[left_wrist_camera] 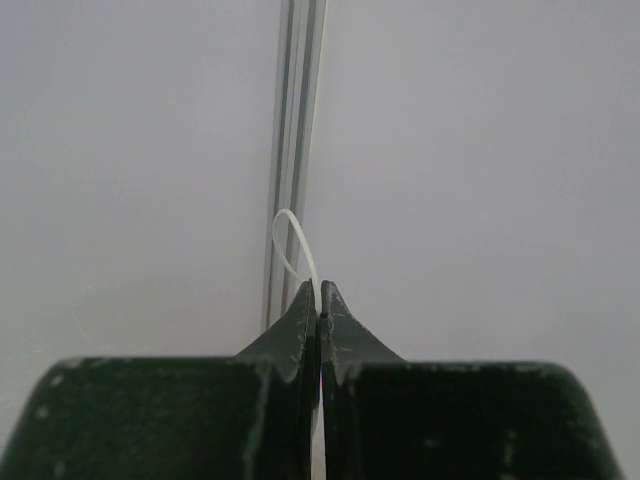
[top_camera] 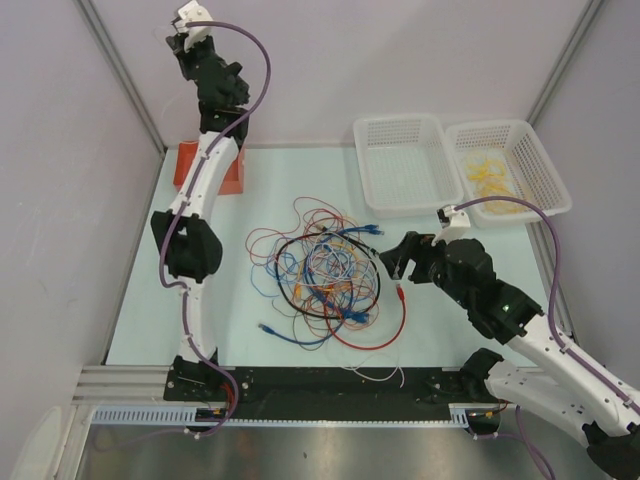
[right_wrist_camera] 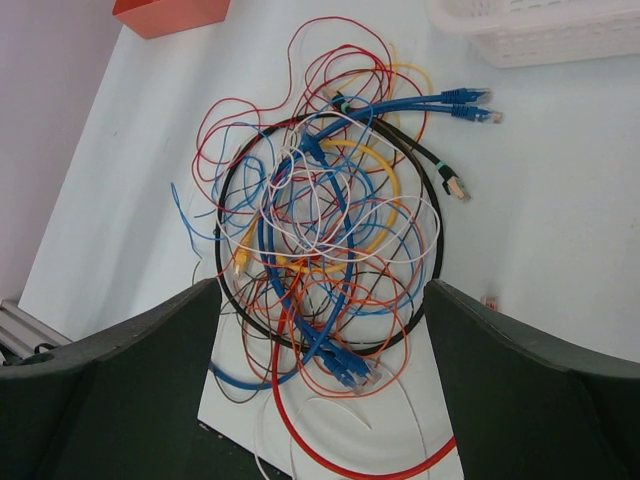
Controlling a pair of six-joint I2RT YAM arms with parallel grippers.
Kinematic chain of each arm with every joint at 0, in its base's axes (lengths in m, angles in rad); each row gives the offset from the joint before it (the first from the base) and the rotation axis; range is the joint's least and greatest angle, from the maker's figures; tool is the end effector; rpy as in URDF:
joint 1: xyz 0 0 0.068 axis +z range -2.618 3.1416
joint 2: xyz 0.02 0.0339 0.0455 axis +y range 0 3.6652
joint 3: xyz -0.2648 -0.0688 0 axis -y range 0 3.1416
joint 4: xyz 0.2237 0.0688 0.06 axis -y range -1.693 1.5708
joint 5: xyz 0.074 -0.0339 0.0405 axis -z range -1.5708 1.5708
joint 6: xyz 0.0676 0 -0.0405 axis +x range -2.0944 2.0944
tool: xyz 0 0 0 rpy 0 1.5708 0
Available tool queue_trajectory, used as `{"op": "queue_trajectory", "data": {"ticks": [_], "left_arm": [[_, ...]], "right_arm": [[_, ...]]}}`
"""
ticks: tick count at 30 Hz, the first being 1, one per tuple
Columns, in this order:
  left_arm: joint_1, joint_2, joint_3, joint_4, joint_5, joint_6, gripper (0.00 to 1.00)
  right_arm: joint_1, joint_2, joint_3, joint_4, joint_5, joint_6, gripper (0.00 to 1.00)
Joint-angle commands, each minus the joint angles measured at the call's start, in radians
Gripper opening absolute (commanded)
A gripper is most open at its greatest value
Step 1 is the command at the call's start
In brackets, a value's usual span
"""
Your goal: Untangle the cables
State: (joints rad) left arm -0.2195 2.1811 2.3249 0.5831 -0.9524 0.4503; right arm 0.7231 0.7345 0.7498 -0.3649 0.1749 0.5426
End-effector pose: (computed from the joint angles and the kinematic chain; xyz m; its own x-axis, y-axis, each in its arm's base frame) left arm 0.4699 -0.0484 0.4972 0.3803 0.1737 -0.9084 -0.7037 0.6918 -0.1623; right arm 0.1415 0.1092 0.3062 -0.4931 0.2430 -0.8353 -0.3204 0.8419 0.4341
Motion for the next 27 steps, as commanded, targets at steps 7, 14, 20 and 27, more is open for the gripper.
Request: {"op": "queue_trajectory", "data": {"ticks": [7, 14, 20, 27], "left_arm": [[-0.006, 0.016, -0.064, 0.076, -0.055, 0.065, 0.0], [-0.015, -0.052, -0.28, 0.156, -0.083, 0.028, 0.0], [-0.015, -0.109, -0.472, 0.241, -0.132, -0.01, 0.0], [0.011, -0.15, -0.616, 0.21, -0.187, -0.097, 0.0]], "right_arm": [[-0.011, -0.014, -0.009, 0.004, 0.009, 0.0, 0.88], [-0.017, -0.014, -0.015, 0.001, 0.003, 0.003, 0.87], [-0.022, -0.014, -0.017, -0.002, 0.002, 0.003, 0.88], [-0.025, -0.006, -0.02, 0.001, -0.005, 0.01, 0.88]]}}
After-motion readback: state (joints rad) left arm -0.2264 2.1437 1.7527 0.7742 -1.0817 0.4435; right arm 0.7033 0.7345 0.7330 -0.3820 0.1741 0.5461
